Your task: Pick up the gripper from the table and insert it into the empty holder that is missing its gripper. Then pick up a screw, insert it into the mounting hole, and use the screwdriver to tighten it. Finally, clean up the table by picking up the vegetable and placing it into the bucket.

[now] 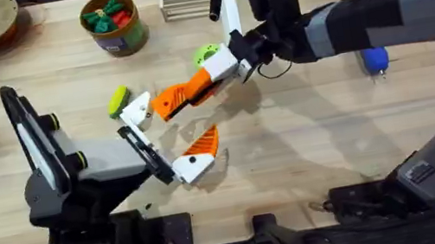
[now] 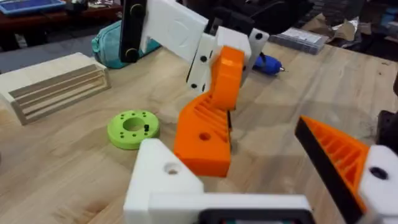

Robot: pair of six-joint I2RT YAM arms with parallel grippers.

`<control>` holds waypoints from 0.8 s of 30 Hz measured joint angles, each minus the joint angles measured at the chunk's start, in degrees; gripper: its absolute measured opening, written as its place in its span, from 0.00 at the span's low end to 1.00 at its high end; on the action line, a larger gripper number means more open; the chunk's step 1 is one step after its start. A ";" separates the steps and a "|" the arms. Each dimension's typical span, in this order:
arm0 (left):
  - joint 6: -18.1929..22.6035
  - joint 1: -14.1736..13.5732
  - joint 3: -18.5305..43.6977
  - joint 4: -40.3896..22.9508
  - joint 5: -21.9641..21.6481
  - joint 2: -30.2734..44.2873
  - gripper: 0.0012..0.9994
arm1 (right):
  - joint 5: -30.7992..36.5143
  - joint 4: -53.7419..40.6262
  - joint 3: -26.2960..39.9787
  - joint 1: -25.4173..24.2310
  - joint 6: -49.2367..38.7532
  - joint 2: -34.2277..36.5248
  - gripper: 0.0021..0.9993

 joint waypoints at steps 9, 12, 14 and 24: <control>0.00 0.00 0.00 0.00 0.01 -0.02 0.93 | 0.00 0.00 0.02 0.17 0.79 0.00 0.00; 0.00 0.00 0.00 0.00 0.00 0.00 0.93 | 0.00 0.02 0.04 0.55 0.81 0.00 0.00; 0.00 0.00 0.00 -0.02 0.00 0.00 0.93 | 0.00 0.00 0.04 0.70 1.02 0.00 0.00; 0.00 0.00 0.00 0.00 -0.02 0.00 0.93 | 0.00 -0.02 0.44 0.85 1.59 0.00 0.00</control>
